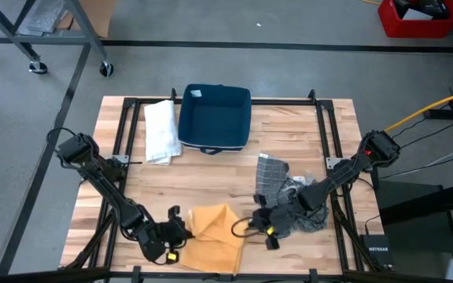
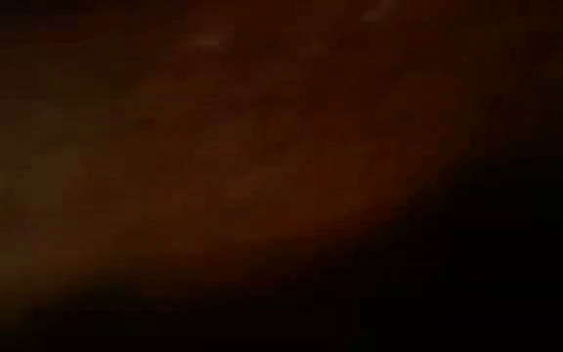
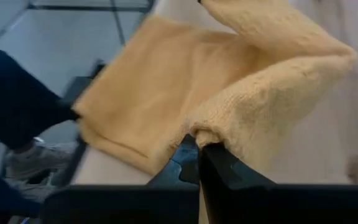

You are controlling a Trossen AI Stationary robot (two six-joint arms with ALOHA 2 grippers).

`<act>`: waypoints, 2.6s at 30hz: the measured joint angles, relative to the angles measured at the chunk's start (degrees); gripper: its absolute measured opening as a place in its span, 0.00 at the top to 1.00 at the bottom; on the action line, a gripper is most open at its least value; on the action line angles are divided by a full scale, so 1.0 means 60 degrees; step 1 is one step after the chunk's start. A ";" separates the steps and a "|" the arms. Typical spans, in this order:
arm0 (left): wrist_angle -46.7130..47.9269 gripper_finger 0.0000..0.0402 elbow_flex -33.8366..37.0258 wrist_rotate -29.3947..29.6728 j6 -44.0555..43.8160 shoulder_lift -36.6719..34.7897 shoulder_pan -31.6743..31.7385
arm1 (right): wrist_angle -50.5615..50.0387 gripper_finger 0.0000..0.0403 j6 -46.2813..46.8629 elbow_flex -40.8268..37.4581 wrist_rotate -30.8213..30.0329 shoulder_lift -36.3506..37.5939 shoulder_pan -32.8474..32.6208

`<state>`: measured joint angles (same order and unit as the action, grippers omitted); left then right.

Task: Fold towel
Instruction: Fold the yellow towel

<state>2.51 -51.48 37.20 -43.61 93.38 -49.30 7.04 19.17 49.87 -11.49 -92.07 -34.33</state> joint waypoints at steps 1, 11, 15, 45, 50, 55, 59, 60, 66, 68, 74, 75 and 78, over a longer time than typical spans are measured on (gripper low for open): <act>-0.0011 1.00 -0.0144 -0.0021 0.0078 0.0070 -0.0070 | 0.0130 1.00 0.0007 0.0000 0.0000 0.0000 -0.0139; 0.0051 1.00 -0.0816 -0.0900 -0.0281 0.0991 -0.0920 | 0.0593 1.00 0.0491 0.0007 -0.0237 -0.0028 -0.1206; 0.0051 1.00 -0.0820 -0.1350 -0.1196 0.1445 -0.1141 | 0.0758 1.00 0.0977 0.0007 -0.0237 -0.0366 -0.1592; 0.1328 0.77 -0.0536 -0.1888 -0.7683 0.1685 -0.1813 | 0.2248 0.73 0.2391 0.0004 0.0861 -0.2645 -0.1631; 0.1088 0.81 -0.0536 -0.1629 -0.8919 0.1688 -0.1962 | 0.1828 0.69 0.3492 0.0000 0.1284 -0.2155 -0.1339; 0.0334 0.92 -0.0543 0.0110 -0.8770 0.1425 -0.2333 | 0.0980 0.69 0.3182 -0.0002 0.1491 -0.1288 -0.1184; 0.0132 0.98 -0.0594 0.0503 -0.8736 0.1240 -0.2429 | 0.0135 0.69 0.2963 0.0007 0.1119 -0.0668 -0.1206; 0.0124 0.99 -0.0674 0.0544 -0.8742 0.1233 -0.2396 | -0.0024 0.69 0.2968 0.0003 0.1031 -0.0568 -0.1213; -0.0464 0.99 -0.1034 0.0631 -0.7579 0.1229 -0.1571 | 0.0811 0.69 0.2974 0.0000 0.0322 -0.0375 -0.1206; -0.1191 1.00 -0.1095 0.0639 -0.6354 0.1229 -0.1223 | 0.1378 0.69 0.2949 0.0000 0.0315 -0.0430 -0.1205; -0.1695 0.99 -0.1108 0.0219 -0.4333 0.1236 -0.0144 | 0.1579 0.69 0.2690 0.0000 0.0142 -0.0448 -0.1129; -0.1702 0.99 -0.1108 -0.0097 -0.4254 0.1269 0.0038 | 0.1575 0.69 0.2690 0.0000 0.0129 -0.0448 -0.1082; -0.1721 1.00 -0.1108 -0.1173 -0.4355 0.1497 0.0430 | 0.1572 0.69 0.2690 0.0000 0.0224 -0.0448 -0.1001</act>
<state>-7.82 -58.13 30.16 -69.74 102.36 -46.72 16.47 35.31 49.87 -10.14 -94.76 -40.33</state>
